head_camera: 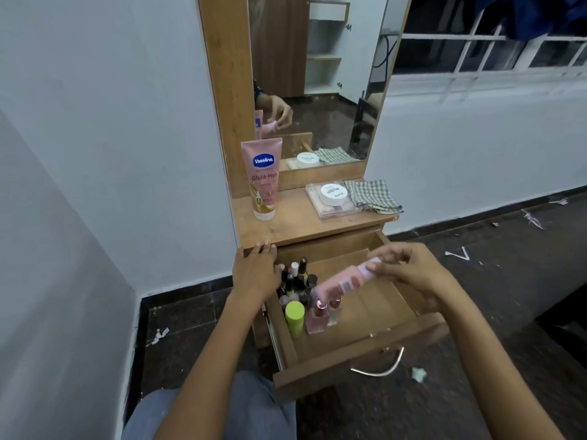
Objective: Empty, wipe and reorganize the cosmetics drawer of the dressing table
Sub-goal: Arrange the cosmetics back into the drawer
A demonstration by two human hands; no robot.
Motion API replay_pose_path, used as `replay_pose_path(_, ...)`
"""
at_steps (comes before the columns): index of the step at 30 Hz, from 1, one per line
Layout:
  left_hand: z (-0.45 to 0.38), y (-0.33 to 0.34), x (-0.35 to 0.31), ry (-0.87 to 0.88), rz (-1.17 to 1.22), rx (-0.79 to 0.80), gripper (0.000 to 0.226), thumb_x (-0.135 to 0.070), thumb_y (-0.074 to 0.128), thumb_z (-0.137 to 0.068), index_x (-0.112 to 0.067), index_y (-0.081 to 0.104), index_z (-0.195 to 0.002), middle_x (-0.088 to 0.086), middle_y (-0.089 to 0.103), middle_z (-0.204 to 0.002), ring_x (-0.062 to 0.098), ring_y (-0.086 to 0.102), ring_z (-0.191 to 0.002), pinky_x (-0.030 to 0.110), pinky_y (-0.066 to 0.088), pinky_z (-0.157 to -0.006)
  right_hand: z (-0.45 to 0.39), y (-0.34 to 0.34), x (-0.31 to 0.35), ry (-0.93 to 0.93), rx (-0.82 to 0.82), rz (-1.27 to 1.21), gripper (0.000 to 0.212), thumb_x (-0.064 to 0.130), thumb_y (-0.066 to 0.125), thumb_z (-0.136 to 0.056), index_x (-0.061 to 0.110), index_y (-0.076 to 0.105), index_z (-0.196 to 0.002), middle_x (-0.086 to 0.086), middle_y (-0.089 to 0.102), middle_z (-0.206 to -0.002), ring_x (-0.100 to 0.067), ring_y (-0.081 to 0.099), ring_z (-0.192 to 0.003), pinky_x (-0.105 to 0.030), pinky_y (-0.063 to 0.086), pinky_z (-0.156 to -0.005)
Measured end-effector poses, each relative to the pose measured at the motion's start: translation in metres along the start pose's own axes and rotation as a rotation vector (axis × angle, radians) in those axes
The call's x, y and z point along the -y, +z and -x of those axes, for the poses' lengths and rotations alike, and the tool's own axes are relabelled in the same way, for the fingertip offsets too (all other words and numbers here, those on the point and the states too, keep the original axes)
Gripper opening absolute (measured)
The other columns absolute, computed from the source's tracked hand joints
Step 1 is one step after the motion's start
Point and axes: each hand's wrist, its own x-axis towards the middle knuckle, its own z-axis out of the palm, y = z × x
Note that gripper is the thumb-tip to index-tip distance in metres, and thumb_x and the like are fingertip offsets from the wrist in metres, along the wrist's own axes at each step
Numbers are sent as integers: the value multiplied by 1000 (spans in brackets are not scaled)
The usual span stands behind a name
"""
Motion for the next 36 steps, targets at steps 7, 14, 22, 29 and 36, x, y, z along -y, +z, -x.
replay_pose_path(7,-1,1,-1,-7,-1,3,54,-35,32,-101,-15,24,-150,2,19,-157,17,16,-145,43,8,-115,9,10,-30,265,105,218,25,2,80,-69,2,67,-91,-18,70,-91,-28,69,-86,-39,58,-81)
replay_pose_path(14,-1,1,-2,-14,-9,5,53,-36,30,-101,-15,23,-149,2,19,-157,17,15,-145,43,8,-116,-1,42,-41,412,122,387,35,5,79,-71,5,54,-95,-14,65,-93,-23,68,-81,-34,59,-73)
replay_pose_path(22,0,1,-3,-15,-11,-6,53,-36,30,-102,-15,22,-150,2,18,-158,18,14,-145,42,7,-116,-7,73,-62,425,104,637,13,6,62,-86,15,55,-78,-12,72,-80,-24,72,-74,-27,53,-57)
replay_pose_path(29,0,0,-4,-16,-15,4,53,-36,29,-102,-14,22,-150,3,18,-158,18,14,-145,42,9,-116,-15,59,-49,382,20,702,17,10,63,-87,17,54,-74,-2,70,-71,-15,70,-69,-22,52,-61)
replay_pose_path(36,-1,-2,-6,-18,-27,-11,52,-36,32,-101,-13,26,-148,4,23,-156,19,18,-144,41,13,-115,-74,58,-12,-221,-264,749,13,25,70,-83,19,62,-91,4,66,-91,-14,61,-86,-34,51,-77)
